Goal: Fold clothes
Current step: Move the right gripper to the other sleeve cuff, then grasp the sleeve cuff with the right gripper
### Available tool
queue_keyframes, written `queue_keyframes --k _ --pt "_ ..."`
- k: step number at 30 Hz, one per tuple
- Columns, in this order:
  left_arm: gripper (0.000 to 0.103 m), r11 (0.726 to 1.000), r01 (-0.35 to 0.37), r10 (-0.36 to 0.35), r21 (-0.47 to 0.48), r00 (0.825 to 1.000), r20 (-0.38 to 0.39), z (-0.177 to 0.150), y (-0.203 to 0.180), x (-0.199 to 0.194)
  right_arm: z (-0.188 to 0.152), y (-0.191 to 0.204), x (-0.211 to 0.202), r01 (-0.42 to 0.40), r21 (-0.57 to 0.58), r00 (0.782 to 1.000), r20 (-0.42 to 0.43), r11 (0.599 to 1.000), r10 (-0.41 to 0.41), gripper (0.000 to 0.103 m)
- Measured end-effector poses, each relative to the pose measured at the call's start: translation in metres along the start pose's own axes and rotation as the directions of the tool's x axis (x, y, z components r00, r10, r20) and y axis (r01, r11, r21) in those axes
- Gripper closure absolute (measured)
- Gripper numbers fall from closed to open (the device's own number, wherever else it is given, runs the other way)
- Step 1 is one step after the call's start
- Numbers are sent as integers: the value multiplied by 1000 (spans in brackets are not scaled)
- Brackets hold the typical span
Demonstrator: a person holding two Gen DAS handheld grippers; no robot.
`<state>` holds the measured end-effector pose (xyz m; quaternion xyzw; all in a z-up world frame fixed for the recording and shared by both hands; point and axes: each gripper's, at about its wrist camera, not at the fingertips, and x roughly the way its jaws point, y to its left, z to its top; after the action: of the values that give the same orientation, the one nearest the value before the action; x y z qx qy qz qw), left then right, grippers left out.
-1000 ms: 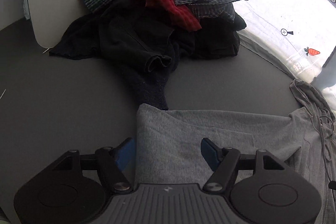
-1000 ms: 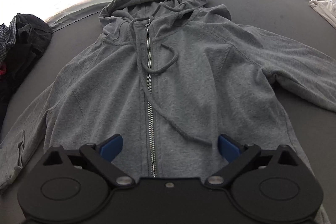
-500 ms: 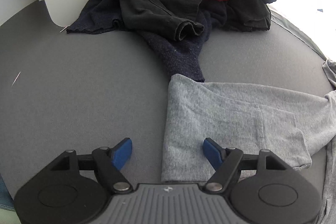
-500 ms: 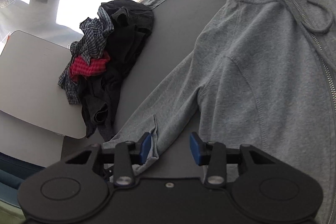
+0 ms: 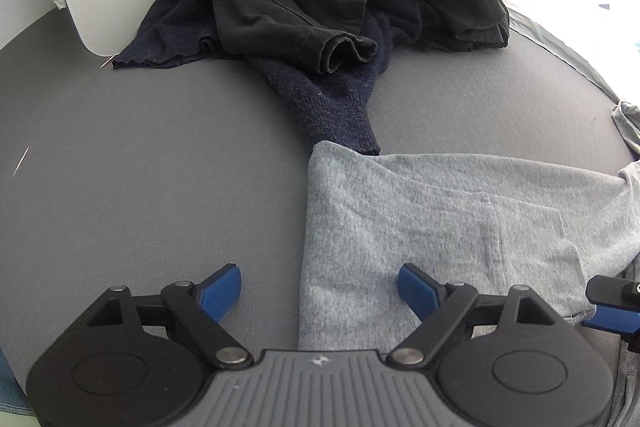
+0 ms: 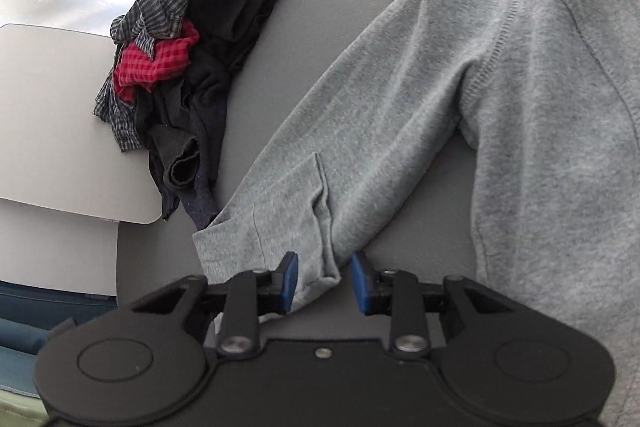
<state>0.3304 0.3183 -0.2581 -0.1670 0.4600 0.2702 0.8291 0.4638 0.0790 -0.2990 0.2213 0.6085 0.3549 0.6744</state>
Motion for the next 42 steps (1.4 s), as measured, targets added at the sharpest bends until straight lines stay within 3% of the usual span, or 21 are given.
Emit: queue_keyframes --k 2,5,10,22,24,25,27,35,42 --pt "16 1000 0 0 -2 1000 -1 1 0 1 -2 11 -3 36 -86 999 -9 996 -37 95" --pt "16 1000 1 -1 -4 1000 0 1 0 1 -7 27 -16 10 -190 1000 3 982 -9 95" --pt "14 1000 -3 3 -5 1000 4 0 -1 2 -12 39 -28 -37 -261 999 4 965 39 95" --pt "13 1000 -1 1 3 1000 8 -2 -2 3 9 25 8 52 -96 998 -18 994 -54 88" --pt "12 1000 0 0 3 1000 7 -2 -2 3 5 22 7 68 -71 997 -28 995 -70 81" --pt "12 1000 1 -1 4 1000 7 -2 -2 4 3 20 6 80 -56 996 -33 995 -82 70" --pt "10 1000 1 -1 6 1000 5 -2 -3 4 -2 14 4 74 -28 997 -36 997 -75 69" --pt "6 1000 2 -2 10 1000 2 -2 -7 6 -1 3 13 2 60 999 -51 998 1 93" --pt "6 1000 -5 5 -1 1000 -8 2 -8 2 3 14 3 9 -3 1000 5 1000 -9 95"
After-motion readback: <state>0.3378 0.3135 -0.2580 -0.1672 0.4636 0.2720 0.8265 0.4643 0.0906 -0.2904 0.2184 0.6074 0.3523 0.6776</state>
